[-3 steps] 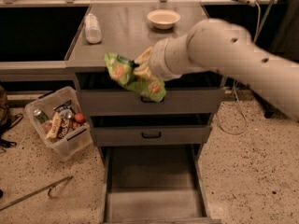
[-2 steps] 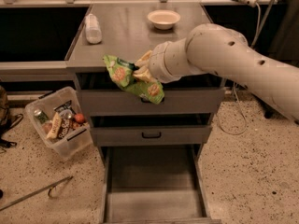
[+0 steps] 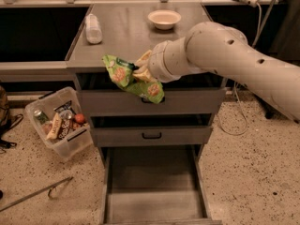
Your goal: Place green rice chip bag into bottom drawer
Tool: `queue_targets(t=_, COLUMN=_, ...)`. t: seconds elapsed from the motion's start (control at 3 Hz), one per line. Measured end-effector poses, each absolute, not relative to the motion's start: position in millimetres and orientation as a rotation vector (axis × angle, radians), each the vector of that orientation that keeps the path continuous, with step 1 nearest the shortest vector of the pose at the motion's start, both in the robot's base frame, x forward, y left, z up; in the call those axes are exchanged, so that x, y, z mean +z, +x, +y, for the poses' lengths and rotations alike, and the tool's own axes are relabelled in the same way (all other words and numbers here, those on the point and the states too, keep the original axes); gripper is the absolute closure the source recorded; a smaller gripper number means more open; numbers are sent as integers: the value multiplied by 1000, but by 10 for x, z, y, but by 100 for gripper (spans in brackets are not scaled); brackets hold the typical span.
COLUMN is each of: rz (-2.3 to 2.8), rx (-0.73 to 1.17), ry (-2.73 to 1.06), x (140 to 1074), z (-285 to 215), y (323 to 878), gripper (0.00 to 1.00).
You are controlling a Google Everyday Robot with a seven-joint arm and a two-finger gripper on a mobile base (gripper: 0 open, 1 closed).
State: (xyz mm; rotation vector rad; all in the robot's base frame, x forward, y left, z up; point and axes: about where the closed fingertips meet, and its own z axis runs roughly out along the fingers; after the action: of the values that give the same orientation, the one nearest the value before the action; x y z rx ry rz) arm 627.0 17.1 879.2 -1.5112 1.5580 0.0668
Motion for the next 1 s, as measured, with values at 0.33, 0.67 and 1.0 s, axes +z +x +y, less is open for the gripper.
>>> queue_targets(t=0.33, rz=1607, rx=93, ry=-1481, x=8628, z=185, y=5997, gripper=100)
queue_targets(t=0.67, rz=1658, rx=156, ry=-1411, x=8210, z=268, y=5552, gripper=100)
queue_targets(t=1.0, rz=1701, rx=195, ry=-1387, x=7654, z=360, y=5236, gripper=100)
